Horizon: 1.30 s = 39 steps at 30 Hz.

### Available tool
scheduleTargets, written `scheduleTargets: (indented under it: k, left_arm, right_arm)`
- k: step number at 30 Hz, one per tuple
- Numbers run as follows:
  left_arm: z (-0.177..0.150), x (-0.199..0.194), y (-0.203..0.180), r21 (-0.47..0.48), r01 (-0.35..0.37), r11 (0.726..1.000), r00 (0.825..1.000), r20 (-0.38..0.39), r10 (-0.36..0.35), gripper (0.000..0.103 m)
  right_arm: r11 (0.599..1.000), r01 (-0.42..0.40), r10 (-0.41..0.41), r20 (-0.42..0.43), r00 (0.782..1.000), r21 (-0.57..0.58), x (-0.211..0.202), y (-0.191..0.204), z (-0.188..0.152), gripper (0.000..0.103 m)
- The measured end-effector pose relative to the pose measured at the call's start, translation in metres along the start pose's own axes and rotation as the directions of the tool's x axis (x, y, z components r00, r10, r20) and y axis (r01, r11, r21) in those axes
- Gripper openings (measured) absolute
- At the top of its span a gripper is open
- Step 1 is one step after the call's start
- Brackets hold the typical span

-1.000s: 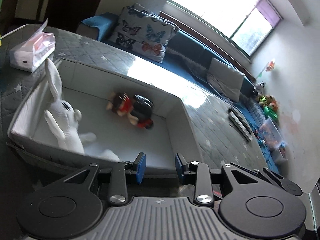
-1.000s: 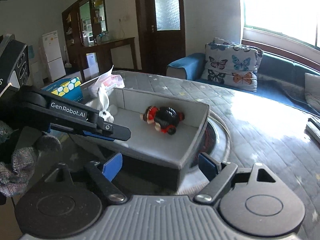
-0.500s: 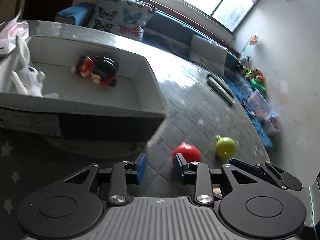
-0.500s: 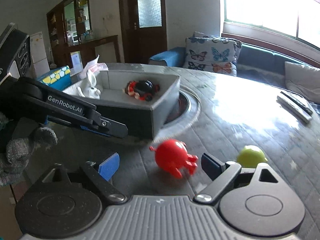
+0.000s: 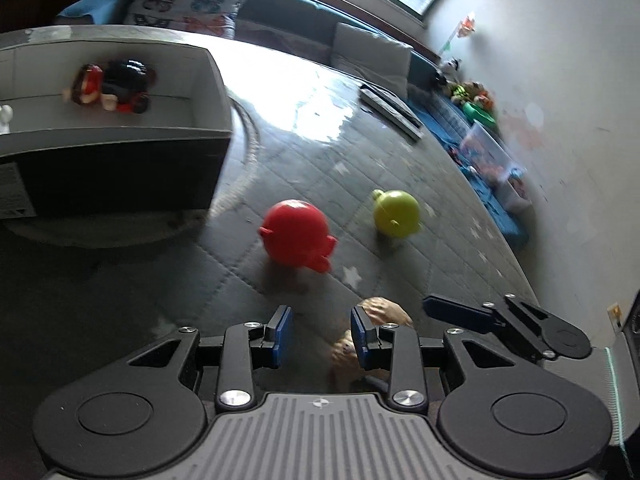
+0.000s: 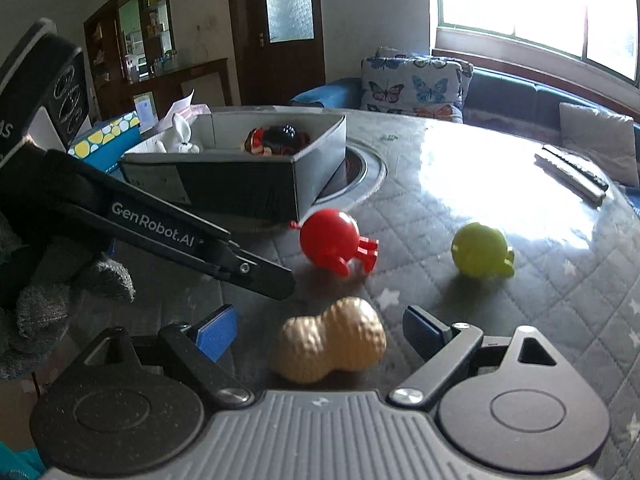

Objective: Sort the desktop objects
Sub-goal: 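Move the left tool to the tan peanut toy and grasp it, then carry the peanut toy into the box and open the left tool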

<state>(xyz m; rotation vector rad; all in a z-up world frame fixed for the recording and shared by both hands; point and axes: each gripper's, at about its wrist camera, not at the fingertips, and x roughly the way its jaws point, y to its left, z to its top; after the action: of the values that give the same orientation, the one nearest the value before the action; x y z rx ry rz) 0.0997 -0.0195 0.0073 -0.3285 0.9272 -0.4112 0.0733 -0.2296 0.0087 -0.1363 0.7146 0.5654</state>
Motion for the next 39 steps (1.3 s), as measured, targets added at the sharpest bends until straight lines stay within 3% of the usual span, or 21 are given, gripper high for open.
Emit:
scheduleTargets:
  k: [12,19,25,39]
  left_arm:
    - [-0.008,0.013,-0.028,0.121,0.037,0.992,0.998,-0.05,-0.031,0.036]
    - [-0.009,0.02,-0.038,0.205,0.022,0.979,0.998,-0.065,-0.008,0.036]
    - [-0.008,0.025,-0.039,0.224,0.036,0.974,0.997,-0.08,-0.018,0.039]
    - [-0.009,0.033,-0.033,0.2,0.093,0.975,0.992,-0.106,-0.073,0.041]
  right_arm:
    - [1.0,-0.012,0.011,-0.035,0.999,-0.01,0.01,-0.003,-0.014,0.091]
    - [1.0,-0.021,0.021,-0.038,0.999,-0.004,0.014,-0.006,-0.016,0.082]
    - [1.0,-0.016,0.015,-0.04,0.999,-0.006,0.015,-0.009,-0.016,0.076]
    - [1.0,-0.005,0.005,-0.048,0.999,-0.015,0.015,-0.012,-0.02,0.075]
